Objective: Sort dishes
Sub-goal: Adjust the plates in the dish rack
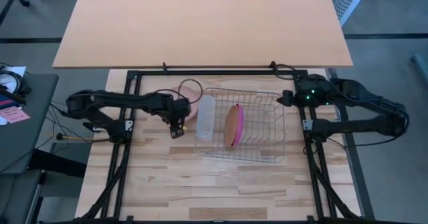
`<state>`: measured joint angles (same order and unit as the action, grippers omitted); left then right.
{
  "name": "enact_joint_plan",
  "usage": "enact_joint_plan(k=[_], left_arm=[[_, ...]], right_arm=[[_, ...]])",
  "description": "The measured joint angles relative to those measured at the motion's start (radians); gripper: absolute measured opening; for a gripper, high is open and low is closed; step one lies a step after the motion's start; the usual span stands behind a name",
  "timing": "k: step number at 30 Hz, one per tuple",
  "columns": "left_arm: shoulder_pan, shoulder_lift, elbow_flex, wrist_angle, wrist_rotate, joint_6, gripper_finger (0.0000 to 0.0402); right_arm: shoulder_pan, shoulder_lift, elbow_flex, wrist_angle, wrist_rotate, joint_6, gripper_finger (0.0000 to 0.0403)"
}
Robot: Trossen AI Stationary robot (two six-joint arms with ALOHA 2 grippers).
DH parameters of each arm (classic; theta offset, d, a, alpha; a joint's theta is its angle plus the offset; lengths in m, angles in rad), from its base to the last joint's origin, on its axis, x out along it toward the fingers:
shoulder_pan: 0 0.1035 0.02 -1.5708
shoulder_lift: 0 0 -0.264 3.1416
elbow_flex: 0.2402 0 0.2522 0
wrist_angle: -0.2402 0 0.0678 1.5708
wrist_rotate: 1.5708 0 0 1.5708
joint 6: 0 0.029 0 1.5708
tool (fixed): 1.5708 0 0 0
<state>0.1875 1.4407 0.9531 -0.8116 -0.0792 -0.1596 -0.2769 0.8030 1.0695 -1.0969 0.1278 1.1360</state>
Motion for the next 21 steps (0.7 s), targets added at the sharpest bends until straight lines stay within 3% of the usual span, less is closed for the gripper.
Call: enact_joint_plan(k=[11, 21], left_arm=[[0.006, 0.09, 0.0, 0.003, 0.005, 0.091, 0.0155], [0.006, 0.088, 0.0, -0.001, 0.084, 0.05, 0.0055]], right_arm=[[0.108, 0.016, 0.0, 0.001, -0.002, 0.067, 0.0249], [0.142, 0.016, 0.0, 0.002, 0.002, 0.08, 0.0249]])
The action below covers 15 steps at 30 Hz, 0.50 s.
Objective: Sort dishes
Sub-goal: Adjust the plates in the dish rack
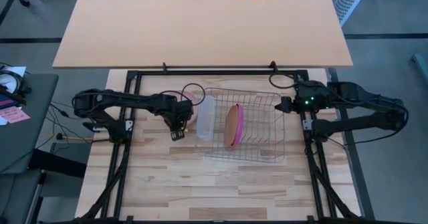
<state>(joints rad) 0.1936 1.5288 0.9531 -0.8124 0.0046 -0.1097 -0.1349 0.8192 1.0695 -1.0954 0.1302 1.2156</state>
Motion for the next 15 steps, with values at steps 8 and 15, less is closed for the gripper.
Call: enact_joint_plan(k=[8, 15], left_arm=[[-0.001, -0.029, 0.0, -0.017, 0.074, -0.081, 0.0006], [0.0, -0.109, 0.0, -0.022, 0.069, -0.114, 0.0]], right_arm=[[0.0, 0.0, 0.0, 0.0, 0.0, 0.0, 0.0249], [0.0, 0.0, 0.0, 0.002, 0.0, -0.009, 0.0249]])
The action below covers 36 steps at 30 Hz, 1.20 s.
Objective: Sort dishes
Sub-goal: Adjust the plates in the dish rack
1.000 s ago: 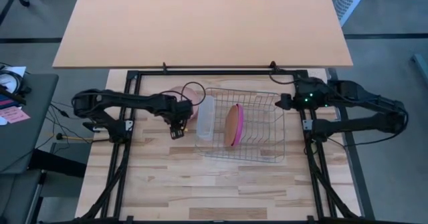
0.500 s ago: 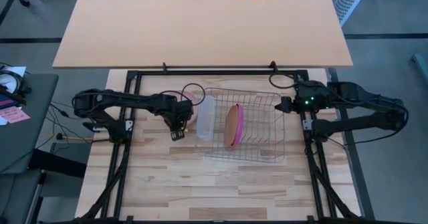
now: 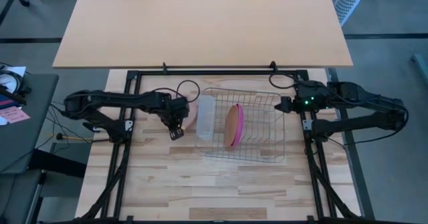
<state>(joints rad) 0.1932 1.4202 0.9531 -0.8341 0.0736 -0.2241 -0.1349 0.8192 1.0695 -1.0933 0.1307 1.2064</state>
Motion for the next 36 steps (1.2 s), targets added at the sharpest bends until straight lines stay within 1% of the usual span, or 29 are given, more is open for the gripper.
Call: enact_joint_plan(k=[4, 8, 12, 14, 16, 19, 20, 27, 32, 36], left_arm=[[0.0, -0.025, 0.0, 0.0, -0.001, -0.039, 0.0], [0.0, -0.042, 0.0, 0.004, -0.001, -0.109, 0.0], [0.0, -0.042, 0.0, 0.003, -0.004, -0.148, 0.0], [0.0, -0.042, 0.0, 0.004, -0.004, -0.167, 0.0], [0.0, -0.042, 0.0, 0.006, -0.004, -0.187, 0.0], [0.0, -0.042, 0.0, 0.006, -0.003, -0.203, 0.0], [0.0, -0.042, 0.0, 0.006, 0.0, -0.205, 0.0], [0.0, -0.042, 0.0, 0.006, 0.001, -0.207, 0.0], [0.0, -0.042, 0.0, 0.006, 0.005, -0.215, 0.0], [0.0, -0.042, 0.018, -0.002, 0.033, -0.216, 0.0]], right_arm=[[0.0, 0.014, 0.0, 0.051, 0.0, 0.007, 0.0249], [0.025, 0.063, 0.0, 0.206, -0.001, 0.044, 0.0249], [0.067, 0.158, 0.0, 0.352, -0.001, 0.065, 0.025], [0.087, 0.211, 0.0, 0.382, -0.003, 0.075, 0.025], [0.101, 0.259, 0.0, 0.399, -0.043, 0.075, 0.025], [0.103, 0.32, 0.007, 0.393, -0.12, 0.102, 0.025], [0.103, 0.34, 0.012, 0.393, -0.13, 0.116, 0.025], [0.085, 0.452, 0.107, 0.378, -0.132, 0.106, 0.025], [0.058, 0.544, 0.188, 0.294, -0.133, 0.066, 0.025], [0.046, 0.618, 0.236, 0.216, -0.152, 0.018, 0.0245]])
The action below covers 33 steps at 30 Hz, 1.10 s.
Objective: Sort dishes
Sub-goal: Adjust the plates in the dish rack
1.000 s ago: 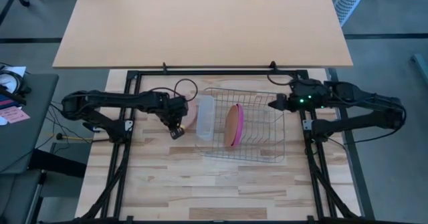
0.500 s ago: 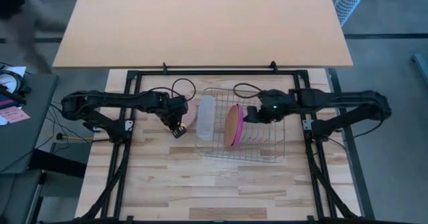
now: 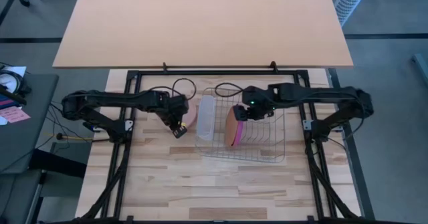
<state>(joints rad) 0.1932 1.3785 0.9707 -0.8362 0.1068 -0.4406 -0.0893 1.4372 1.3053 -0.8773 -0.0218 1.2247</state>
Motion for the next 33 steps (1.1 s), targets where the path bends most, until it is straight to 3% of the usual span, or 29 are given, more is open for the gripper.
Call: enact_joint_plan(k=[5, 15, 20, 26, 33], left_arm=[[-0.002, 0.0, 0.06, -0.012, 0.002, 0.001, 0.0], [-0.003, 0.0, 0.164, -0.012, -0.006, 0.013, 0.0], [-0.003, 0.0, 0.188, -0.01, -0.007, 0.017, 0.0], [-0.003, 0.0, 0.191, -0.012, -0.007, 0.017, 0.0], [-0.003, 0.0, 0.191, -0.011, -0.007, 0.026, 0.0]], right_arm=[[0.001, 0.037, 0.047, -0.061, -0.004, -0.018, 0.0215], [-0.005, 0.035, 0.064, -0.089, -0.006, -0.021, 0.0106], [-0.005, 0.038, 0.064, -0.098, -0.007, -0.004, 0.008], [-0.005, 0.038, 0.065, -0.117, -0.006, 0.031, 0.0091], [-0.005, 0.041, 0.063, -0.091, 0.001, 0.069, 0.0181]])
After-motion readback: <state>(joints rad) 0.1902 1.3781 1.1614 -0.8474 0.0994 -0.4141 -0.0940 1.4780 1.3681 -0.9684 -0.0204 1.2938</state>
